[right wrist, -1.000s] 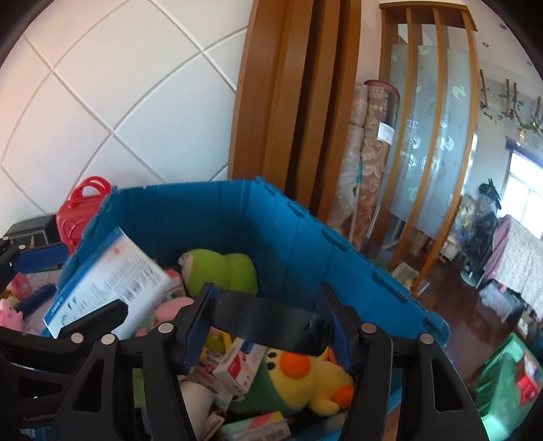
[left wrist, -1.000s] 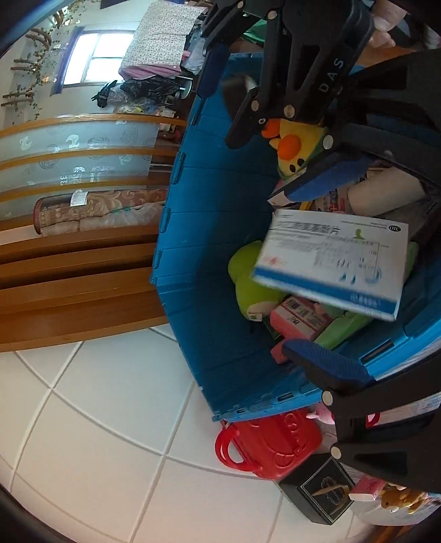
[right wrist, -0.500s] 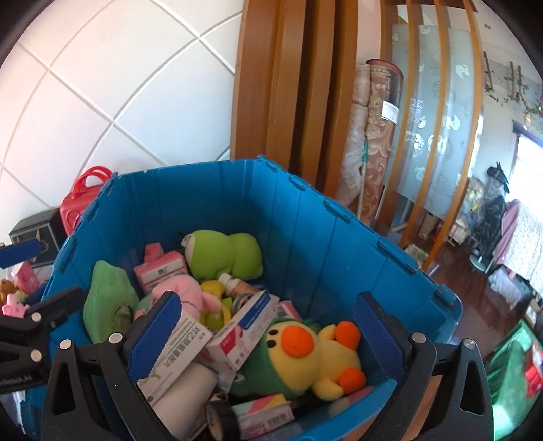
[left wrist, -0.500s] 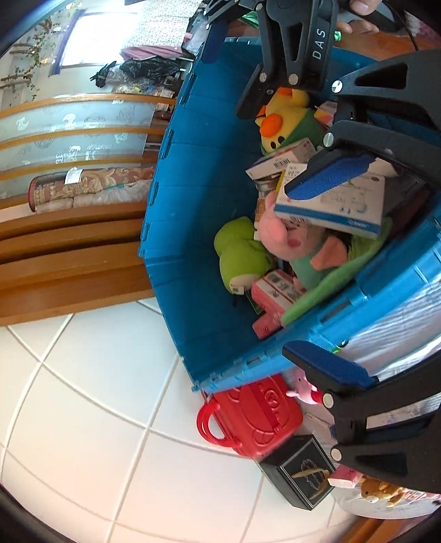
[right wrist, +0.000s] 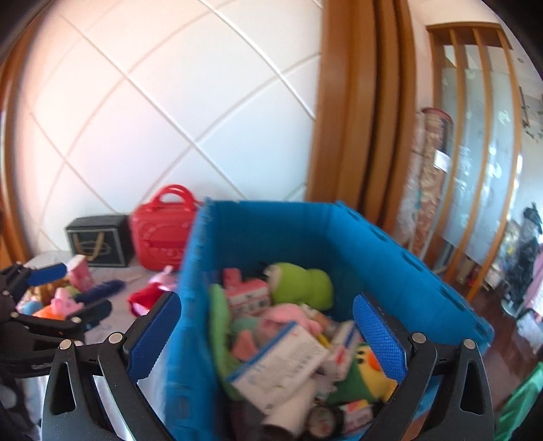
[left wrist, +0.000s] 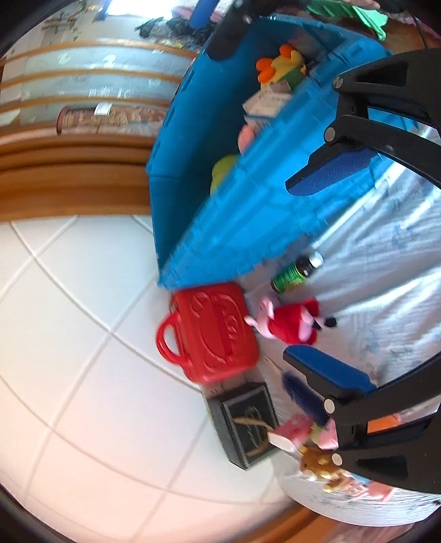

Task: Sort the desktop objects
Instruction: 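Move both tools back over the bed toward the Peppa plush and bottle, then reach the left tool to the red-dress Peppa plush while the right reaches the brown bottle, then grasp the Peppa plush with the left tool while the right grasps the brown bottle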

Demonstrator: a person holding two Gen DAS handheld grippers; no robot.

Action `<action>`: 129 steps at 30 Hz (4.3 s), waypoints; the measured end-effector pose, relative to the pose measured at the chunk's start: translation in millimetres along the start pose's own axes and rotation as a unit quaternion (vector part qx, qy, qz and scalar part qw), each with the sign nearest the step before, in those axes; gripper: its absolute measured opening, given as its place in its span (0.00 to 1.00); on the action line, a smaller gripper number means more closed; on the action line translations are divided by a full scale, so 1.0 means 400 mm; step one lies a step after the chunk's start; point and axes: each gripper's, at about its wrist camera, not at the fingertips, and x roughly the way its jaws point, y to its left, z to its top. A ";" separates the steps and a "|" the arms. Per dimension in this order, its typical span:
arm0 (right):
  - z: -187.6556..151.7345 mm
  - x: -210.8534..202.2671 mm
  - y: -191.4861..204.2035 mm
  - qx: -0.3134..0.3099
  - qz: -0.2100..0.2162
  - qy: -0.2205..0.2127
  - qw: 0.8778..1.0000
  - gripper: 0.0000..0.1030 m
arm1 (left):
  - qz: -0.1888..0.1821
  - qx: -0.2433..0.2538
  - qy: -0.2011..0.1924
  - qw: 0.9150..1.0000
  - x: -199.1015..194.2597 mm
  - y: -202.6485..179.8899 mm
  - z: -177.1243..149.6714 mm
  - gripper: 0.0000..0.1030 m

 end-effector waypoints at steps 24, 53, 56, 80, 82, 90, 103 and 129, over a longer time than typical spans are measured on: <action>-0.118 0.322 0.555 -0.089 0.170 0.146 0.970 1.00 | 0.147 -0.186 0.119 0.964 0.059 0.597 -0.321 0.87; -0.435 0.836 0.457 0.007 -0.015 0.202 0.979 0.85 | -0.063 -0.021 0.202 0.977 0.895 0.319 -0.301 0.52; -0.440 0.853 0.486 0.000 -0.001 0.199 0.980 0.87 | -0.063 -0.030 0.204 0.977 0.899 0.336 -0.304 0.20; -0.368 0.836 0.532 0.012 0.119 0.276 0.954 0.51 | 0.036 -0.112 0.228 0.967 0.550 0.542 -0.317 0.41; -0.353 0.818 0.522 0.011 0.118 0.270 0.956 0.55 | 0.033 -0.109 0.212 0.971 0.520 0.544 -0.292 0.51; -0.293 0.827 0.500 0.037 0.101 0.267 0.958 0.79 | 0.012 -0.011 0.211 0.977 0.621 0.486 -0.154 0.75; -0.281 1.050 0.497 0.056 0.066 0.360 0.929 0.58 | -0.010 0.040 0.319 0.947 0.951 0.420 -0.129 0.80; -0.156 0.950 0.539 -0.001 0.073 0.271 0.960 0.50 | 0.017 -0.044 0.195 0.980 0.738 0.470 -0.047 0.63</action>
